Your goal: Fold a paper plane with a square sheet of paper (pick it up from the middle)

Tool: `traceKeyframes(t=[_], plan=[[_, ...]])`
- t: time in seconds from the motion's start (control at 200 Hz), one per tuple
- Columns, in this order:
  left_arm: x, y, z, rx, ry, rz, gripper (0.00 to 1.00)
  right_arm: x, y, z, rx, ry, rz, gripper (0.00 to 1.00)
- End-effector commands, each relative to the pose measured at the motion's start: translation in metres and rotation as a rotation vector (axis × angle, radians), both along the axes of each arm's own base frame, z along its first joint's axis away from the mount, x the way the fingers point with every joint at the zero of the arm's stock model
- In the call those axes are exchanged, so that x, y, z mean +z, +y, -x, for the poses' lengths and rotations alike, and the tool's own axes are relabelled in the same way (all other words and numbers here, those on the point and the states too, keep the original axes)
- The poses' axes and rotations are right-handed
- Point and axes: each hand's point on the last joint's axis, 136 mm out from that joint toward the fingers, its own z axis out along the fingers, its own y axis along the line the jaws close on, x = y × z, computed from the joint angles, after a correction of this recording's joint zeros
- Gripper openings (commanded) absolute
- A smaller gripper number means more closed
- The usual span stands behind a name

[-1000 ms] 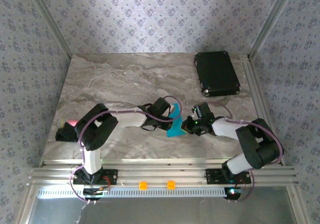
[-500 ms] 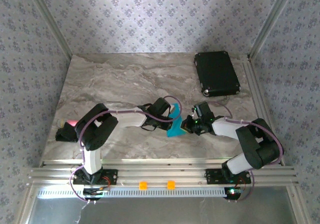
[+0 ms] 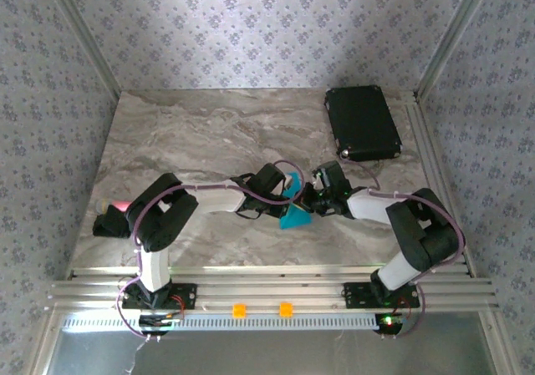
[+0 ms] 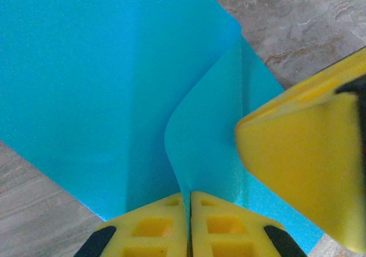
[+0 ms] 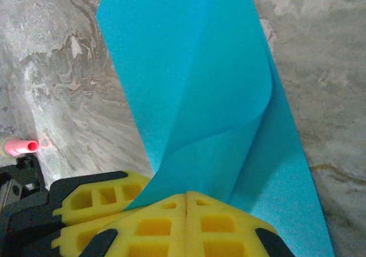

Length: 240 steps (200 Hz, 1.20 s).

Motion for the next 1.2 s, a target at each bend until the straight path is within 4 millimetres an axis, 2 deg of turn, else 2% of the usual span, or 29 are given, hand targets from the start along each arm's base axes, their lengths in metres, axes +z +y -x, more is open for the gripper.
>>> traceKeyframes(t=[0.0, 0.34, 0.565, 0.665, 0.76, 0.924, 1.004, 1.114, 1.194], plan=[[-0.027, 0.016, 0.007, 0.002, 0.044, -0.076, 0.08, 0.004, 0.009, -0.008, -0.004, -0.002, -0.052, 0.0], [-0.029, 0.016, 0.007, 0.0, 0.048, -0.078, 0.08, 0.0, 0.007, -0.007, -0.006, 0.005, -0.049, 0.0], [-0.031, 0.017, 0.008, -0.003, 0.051, -0.086, 0.08, -0.036, -0.022, 0.008, -0.042, 0.097, 0.076, 0.0], [-0.031, 0.018, 0.009, -0.004, 0.052, -0.087, 0.08, -0.043, -0.031, 0.013, -0.06, 0.118, 0.07, 0.0], [-0.032, 0.019, 0.009, -0.006, 0.054, -0.093, 0.08, -0.036, -0.028, 0.011, -0.053, 0.105, 0.038, 0.01], [-0.032, 0.02, 0.011, -0.009, 0.055, -0.101, 0.08, 0.0, -0.015, -0.007, -0.028, 0.026, -0.037, 0.02], [-0.032, 0.021, 0.011, -0.012, 0.058, -0.105, 0.08, 0.008, -0.016, -0.015, -0.03, 0.003, -0.026, 0.02], [-0.032, 0.021, 0.01, -0.01, 0.057, -0.107, 0.08, 0.002, -0.02, -0.021, -0.031, 0.017, -0.003, 0.01], [-0.033, 0.022, 0.01, -0.007, 0.059, -0.108, 0.08, -0.013, -0.024, -0.021, -0.044, 0.046, 0.018, 0.01]])
